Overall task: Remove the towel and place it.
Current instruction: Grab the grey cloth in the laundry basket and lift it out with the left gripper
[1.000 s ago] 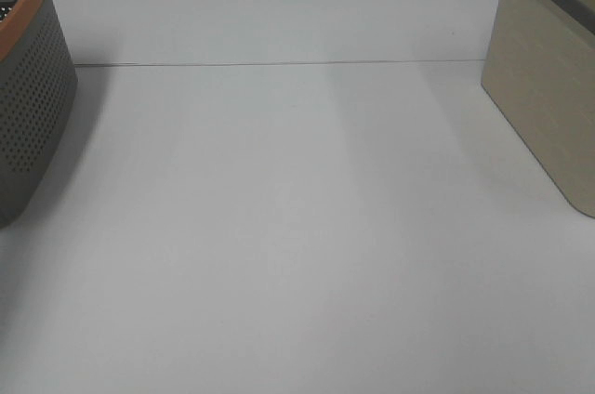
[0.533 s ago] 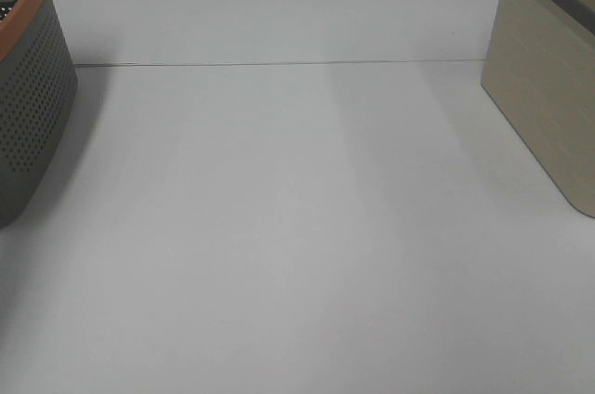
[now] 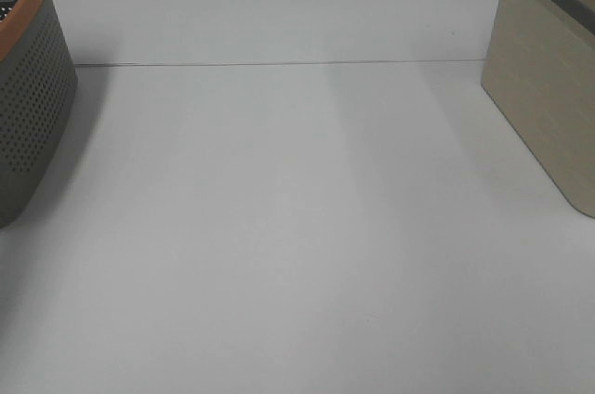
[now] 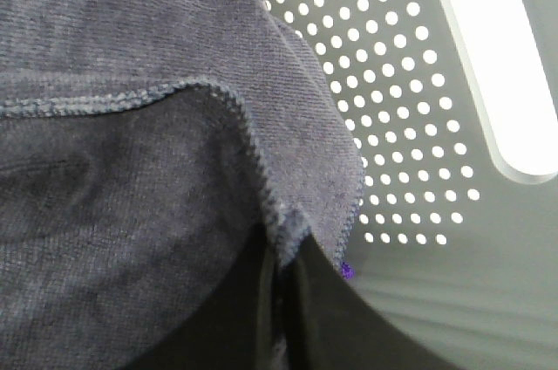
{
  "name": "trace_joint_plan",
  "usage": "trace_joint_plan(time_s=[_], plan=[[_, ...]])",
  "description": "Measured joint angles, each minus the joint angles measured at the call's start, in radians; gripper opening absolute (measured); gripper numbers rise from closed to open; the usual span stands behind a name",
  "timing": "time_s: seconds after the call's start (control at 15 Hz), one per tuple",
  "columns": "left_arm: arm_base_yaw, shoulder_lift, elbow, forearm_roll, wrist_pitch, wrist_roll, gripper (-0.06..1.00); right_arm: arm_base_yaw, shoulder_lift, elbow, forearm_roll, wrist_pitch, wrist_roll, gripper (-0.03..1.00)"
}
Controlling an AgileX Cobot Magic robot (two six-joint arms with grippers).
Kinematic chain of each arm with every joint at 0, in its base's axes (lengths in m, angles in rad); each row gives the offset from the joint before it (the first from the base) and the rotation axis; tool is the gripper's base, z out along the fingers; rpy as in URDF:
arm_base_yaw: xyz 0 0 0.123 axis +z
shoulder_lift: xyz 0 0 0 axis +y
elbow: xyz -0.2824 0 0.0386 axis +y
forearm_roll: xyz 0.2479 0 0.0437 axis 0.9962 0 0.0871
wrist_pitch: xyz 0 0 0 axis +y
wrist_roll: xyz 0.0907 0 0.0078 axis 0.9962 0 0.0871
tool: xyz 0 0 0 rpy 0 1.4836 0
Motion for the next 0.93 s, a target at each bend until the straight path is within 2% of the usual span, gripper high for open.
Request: trace_joint_plan(time_s=[0.33,0.93], plan=[[0.000,-0.005,0.000,0.000,0.000,0.004,0.00,0.000,0.000,0.000,-0.001,0.000,0.001,0.76],[0.000,-0.346,0.000,0.013,-0.007,0.309,0.00,0.000,0.000,0.000,-0.001,0.000,0.001,0.76]])
